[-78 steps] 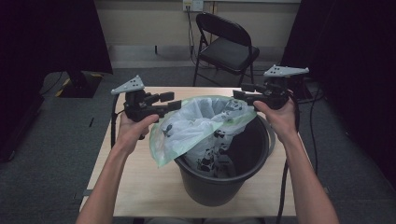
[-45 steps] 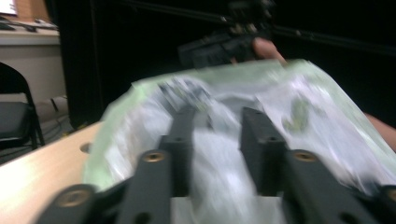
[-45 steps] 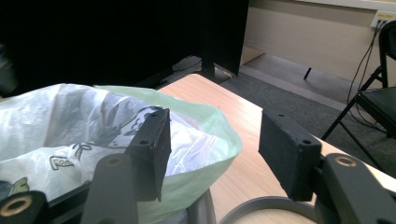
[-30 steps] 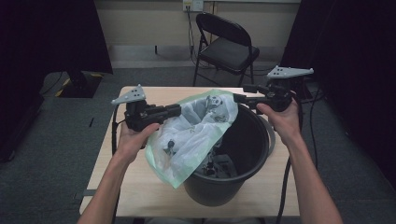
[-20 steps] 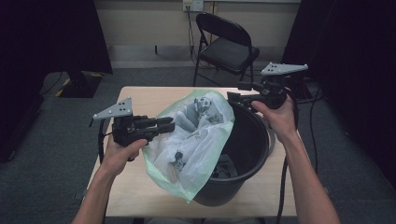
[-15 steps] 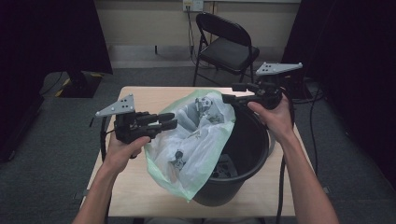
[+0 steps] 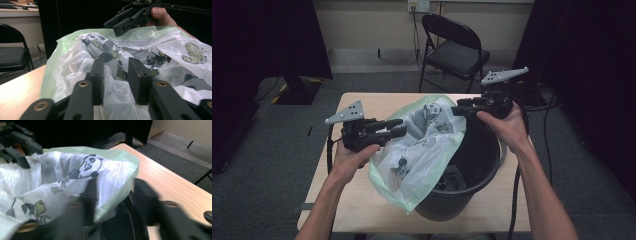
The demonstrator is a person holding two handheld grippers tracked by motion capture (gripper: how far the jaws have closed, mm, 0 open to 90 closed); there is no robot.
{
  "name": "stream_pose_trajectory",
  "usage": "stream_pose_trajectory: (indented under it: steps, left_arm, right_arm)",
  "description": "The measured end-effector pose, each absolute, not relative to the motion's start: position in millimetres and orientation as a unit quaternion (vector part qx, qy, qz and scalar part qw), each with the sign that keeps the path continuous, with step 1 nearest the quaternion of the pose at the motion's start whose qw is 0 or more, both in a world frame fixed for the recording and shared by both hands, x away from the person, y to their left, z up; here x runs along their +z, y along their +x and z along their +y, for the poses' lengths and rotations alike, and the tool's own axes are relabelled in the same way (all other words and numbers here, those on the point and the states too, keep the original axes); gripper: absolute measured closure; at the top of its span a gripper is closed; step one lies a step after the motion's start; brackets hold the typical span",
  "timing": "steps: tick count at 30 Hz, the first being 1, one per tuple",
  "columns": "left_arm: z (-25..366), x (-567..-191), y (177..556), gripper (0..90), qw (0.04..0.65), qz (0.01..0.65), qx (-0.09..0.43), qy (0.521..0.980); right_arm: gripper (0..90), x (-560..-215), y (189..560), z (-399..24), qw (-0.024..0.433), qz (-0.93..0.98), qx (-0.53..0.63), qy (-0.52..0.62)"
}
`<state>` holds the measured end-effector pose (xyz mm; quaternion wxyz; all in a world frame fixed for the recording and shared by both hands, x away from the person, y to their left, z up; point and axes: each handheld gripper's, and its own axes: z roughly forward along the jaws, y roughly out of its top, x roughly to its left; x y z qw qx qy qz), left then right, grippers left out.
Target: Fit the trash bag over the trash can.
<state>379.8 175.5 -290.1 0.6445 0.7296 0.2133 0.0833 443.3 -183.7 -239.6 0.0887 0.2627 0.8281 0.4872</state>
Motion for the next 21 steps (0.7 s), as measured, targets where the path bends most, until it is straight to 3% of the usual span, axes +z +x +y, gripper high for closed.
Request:
stream_pose_trajectory:
  steps: [2, 3, 10, 13, 18, 21]
  left_arm:
    - [180.0, -289.5, 381.0, 58.7, 0.653, 0.222, 0.085, 0.719]
    - [183.3, -289.3, 382.0, 56.2, 0.659, 0.226, 0.084, 0.713]
    - [202.1, -294.0, 388.9, 45.0, 0.664, 0.261, 0.089, 0.695]
    - [204.0, -297.1, 390.9, 46.8, 0.664, 0.271, 0.087, 0.691]
    - [209.7, -308.0, 399.7, 58.9, 0.651, 0.313, 0.087, 0.686]
    - [210.0, -315.6, 405.2, 58.9, 0.64, 0.331, 0.086, 0.688]
  right_arm:
    - [87.5, -239.9, 442.4, -183.1, 0.099, 0.828, 0.485, 0.262]
    - [90.0, -240.1, 442.5, -183.7, 0.104, 0.827, 0.486, 0.263]
    - [90.0, -243.8, 445.5, -197.9, 0.122, 0.806, 0.507, 0.281]
    - [90.0, -243.4, 446.0, -203.0, 0.132, 0.801, 0.506, 0.291]
    - [90.0, -248.0, 443.5, -214.3, 0.14, 0.797, 0.506, 0.298]
    - [90.0, -254.2, 443.7, -224.3, 0.14, 0.791, 0.51, 0.308]
